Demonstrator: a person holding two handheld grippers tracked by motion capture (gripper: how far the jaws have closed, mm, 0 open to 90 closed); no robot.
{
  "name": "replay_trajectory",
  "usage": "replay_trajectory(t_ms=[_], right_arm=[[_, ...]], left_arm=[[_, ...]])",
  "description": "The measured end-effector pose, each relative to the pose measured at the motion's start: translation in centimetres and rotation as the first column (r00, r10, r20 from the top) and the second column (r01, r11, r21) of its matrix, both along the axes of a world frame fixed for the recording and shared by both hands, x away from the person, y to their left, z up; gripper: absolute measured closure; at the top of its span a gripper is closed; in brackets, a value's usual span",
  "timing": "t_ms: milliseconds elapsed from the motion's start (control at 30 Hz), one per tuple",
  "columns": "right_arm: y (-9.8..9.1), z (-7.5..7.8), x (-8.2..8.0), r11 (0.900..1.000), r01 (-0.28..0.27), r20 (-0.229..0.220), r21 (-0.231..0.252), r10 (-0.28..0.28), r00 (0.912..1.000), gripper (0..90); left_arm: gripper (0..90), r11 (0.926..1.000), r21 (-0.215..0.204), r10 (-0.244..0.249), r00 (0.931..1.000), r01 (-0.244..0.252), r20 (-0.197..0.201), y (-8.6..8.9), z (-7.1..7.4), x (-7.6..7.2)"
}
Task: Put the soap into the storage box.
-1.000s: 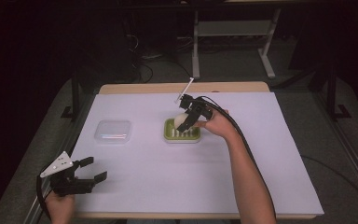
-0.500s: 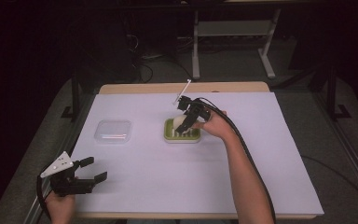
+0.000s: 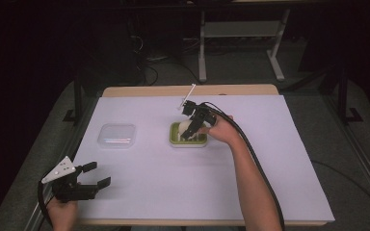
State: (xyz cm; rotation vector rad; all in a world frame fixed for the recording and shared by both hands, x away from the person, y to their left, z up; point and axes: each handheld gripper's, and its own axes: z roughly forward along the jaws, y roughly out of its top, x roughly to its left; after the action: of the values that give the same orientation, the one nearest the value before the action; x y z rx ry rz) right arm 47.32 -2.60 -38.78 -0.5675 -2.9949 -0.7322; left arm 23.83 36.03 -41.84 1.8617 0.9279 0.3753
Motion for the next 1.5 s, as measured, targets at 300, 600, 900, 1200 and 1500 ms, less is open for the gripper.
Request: replay_trajectory(t_ms=[300, 600, 900, 1200, 1500], right_arm=[[0.1, -0.2, 0.1, 0.9999, 0.0, -0.005, -0.012, 0.0, 1.0, 22.3], [0.2, -0.5, 0.1, 0.9999, 0.009, -0.005, -0.014, -0.009, 0.9999, 22.3], [0.2, -0.8, 0.3, 0.9997, 0.012, -0.007, -0.022, -0.012, 0.9999, 22.3], [0.3, -1.0, 0.3, 0.9997, 0.009, -0.009, -0.025, -0.009, 0.9999, 22.3], [0.5, -1.2, 0.3, 0.9995, 0.009, -0.01, -0.031, -0.009, 0.9999, 22.3]], left_arm=[[13.3, 1.0, 0.001, -0.001, 1.0, 0.001, -0.001, -0.1, 0.0, 0.0], [13.3, 1.0, -0.001, 0.0, 1.0, 0.0, -0.002, -0.1, 0.0, 0.0], [13.3, 1.0, 0.001, -0.003, 1.0, 0.003, -0.001, -0.1, 0.0, 0.0], [13.3, 1.0, 0.002, -0.003, 1.0, 0.003, -0.002, -0.1, 0.0, 0.0], [13.2, 1.0, 0.0, -0.002, 1.0, 0.002, -0.002, -0.1, -0.1, 0.1]])
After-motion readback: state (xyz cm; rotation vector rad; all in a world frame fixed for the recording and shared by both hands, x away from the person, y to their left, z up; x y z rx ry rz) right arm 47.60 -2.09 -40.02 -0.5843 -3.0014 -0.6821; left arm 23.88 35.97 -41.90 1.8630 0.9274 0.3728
